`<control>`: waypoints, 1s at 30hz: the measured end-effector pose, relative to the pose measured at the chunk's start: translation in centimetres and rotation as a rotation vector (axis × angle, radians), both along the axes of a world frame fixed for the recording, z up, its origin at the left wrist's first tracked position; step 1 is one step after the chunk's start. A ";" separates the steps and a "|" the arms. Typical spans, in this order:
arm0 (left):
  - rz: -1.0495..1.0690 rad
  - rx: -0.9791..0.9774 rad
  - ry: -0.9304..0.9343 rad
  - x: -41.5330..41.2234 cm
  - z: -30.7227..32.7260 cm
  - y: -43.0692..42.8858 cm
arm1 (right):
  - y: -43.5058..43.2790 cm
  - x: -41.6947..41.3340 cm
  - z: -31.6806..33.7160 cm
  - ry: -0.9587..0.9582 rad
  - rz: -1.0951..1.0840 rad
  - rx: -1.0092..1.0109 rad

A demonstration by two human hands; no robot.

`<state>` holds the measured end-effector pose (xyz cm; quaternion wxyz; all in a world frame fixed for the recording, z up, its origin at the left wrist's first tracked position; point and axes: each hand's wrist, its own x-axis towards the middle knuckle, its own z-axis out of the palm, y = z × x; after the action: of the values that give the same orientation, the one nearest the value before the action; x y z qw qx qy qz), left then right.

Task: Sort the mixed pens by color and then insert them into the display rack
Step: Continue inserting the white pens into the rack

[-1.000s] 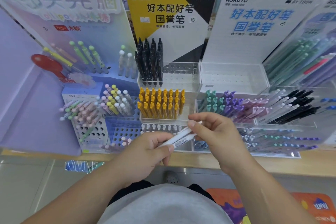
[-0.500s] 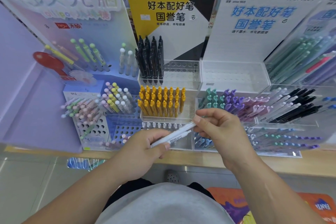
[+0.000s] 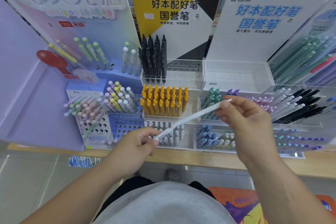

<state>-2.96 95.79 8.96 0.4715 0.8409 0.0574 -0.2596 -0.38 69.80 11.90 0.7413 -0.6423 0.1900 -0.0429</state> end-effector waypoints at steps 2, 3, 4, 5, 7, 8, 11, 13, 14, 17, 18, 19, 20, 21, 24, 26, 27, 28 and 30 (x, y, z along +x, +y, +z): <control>0.089 -0.033 0.039 -0.2 -0.5 0.5 | -1.1 0.0 0.2 -0.028 0.024 -0.069; 0.145 -0.062 0.051 -0.3 -0.7 0.6 | -1.5 -0.2 0.1 -0.027 0.047 -0.116; 0.204 -0.097 0.064 -0.4 -0.8 0.7 | -1.7 -0.4 -0.1 -0.019 0.075 -0.170; 0.260 -0.134 0.081 -0.4 -0.9 0.7 | -1.7 -0.6 -0.3 -0.012 0.106 -0.226; 0.339 -0.215 0.122 -0.4 -0.9 0.7 | -1.4 -0.9 -1.4 -0.010 0.161 -0.358; 0.359 -0.256 0.137 -0.3 -0.8 0.6 | -1.1 -1.1 -2.1 -0.016 0.183 -0.441; 0.397 -0.348 0.147 -0.1 -0.7 0.4 | 0.0 -1.8 -4.2 -0.057 0.247 -0.665; 0.415 -0.393 0.140 -0.1 -0.7 0.4 | 0.7 -2.0 -5.4 -0.088 0.299 -0.769; 0.421 -0.413 0.134 -0.1 -0.7 0.4 | 0.9 -2.1 -6.0 -0.102 0.326 -0.816; 0.432 -0.445 0.131 -0.2 -0.8 0.7 | 1.4 -2.1 -7.5 -0.140 0.374 -0.924; 0.434 -0.447 0.132 -0.3 -0.8 0.9 | 1.6 -2.1 -7.9 -0.152 0.382 -0.952; 0.435 -0.448 0.132 -0.4 -0.9 1.1 | 1.8 -2.1 -8.2 -0.166 0.392 -0.990; 0.435 -0.447 0.132 -0.5 -0.9 1.3 | 2.0 -2.1 -8.4 -0.187 0.403 -1.032; 0.434 -0.443 0.133 -0.6 -1.0 1.4 | 2.3 -2.1 -8.5 -0.214 0.413 -1.069; 0.441 -0.447 0.142 -0.6 -1.0 1.7 | 2.9 -2.1 -8.9 -0.278 0.430 -1.142; 0.445 -0.450 0.144 -0.5 -0.9 1.8 | 3.1 -2.1 -9.2 -0.281 0.417 -1.169; 0.443 -0.447 0.145 -0.5 -0.9 1.8 | 3.1 -2.1 -9.4 -0.277 0.408 -1.173; 0.437 -0.442 0.146 -0.4 -0.9 1.8 | 3.2 -2.1 -9.6 -0.275 0.403 -1.177; 0.424 -0.432 0.147 -0.2 -1.0 1.7 | 3.4 -2.1 -9.8 -0.279 0.409 -1.201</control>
<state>-3.16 97.49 8.00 0.6774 0.6696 0.2089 -0.2218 -2.49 73.24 2.11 0.2639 -0.9566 -0.0913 -0.0830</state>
